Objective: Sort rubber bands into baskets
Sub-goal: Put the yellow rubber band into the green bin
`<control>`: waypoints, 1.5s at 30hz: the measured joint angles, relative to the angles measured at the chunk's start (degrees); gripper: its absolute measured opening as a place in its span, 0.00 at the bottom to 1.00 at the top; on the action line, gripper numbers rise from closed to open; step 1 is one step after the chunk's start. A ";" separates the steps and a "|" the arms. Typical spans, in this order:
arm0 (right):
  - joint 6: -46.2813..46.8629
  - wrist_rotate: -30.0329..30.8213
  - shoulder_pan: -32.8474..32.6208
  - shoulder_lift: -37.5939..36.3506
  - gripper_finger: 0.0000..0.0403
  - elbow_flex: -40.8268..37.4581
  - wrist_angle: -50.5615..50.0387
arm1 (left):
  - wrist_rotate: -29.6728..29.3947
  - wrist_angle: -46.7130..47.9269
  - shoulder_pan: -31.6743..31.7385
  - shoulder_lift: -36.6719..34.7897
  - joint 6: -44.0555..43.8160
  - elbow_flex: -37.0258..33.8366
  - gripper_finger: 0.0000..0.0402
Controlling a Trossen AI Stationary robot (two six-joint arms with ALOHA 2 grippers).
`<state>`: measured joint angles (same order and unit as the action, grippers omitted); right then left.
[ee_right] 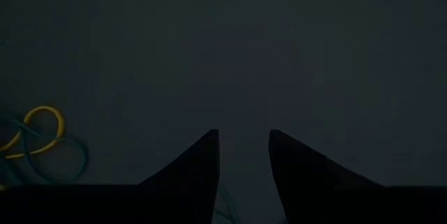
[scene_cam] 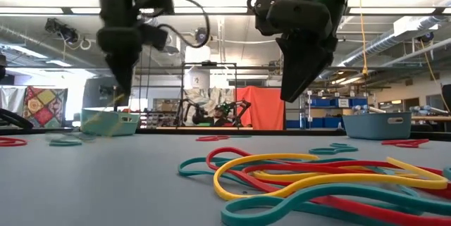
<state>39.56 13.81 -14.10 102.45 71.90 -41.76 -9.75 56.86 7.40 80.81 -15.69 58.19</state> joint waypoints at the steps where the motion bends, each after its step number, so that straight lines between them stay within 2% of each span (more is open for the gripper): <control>1: 0.28 -0.08 -0.02 0.00 0.34 0.00 0.00 | -1.13 1.36 0.61 0.12 0.14 1.53 0.00; 9: 1.44 -0.45 -0.08 0.00 0.34 0.00 -0.07 | -6.54 4.54 7.78 0.01 4.84 12.77 0.00; 15: 1.49 -1.22 -0.08 0.00 0.34 -0.01 -0.26 | -9.96 7.30 15.01 -0.06 8.02 16.29 0.00; 25: 2.94 -1.58 -0.08 0.00 0.34 0.00 -0.87 | -14.63 13.49 25.79 -0.06 5.27 16.38 0.00; 28: 2.88 -1.58 0.23 0.00 0.34 0.00 -0.92 | -16.50 12.86 27.51 -0.06 5.63 16.38 0.00; 34: 2.43 -1.91 1.28 0.00 0.34 0.00 -1.14 | -16.63 8.83 31.79 0.14 8.43 16.07 0.00; 41: 2.88 -2.57 1.39 0.00 0.34 -0.01 -1.20 | -16.66 6.50 39.04 0.20 9.53 10.00 0.00; 45: 2.94 -3.09 1.39 0.00 0.34 0.00 -1.29 | -16.17 6.60 41.33 0.20 6.06 6.73 0.01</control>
<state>42.50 10.72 -12.71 102.45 71.90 -43.05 -25.92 63.46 48.73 81.01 -9.64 64.92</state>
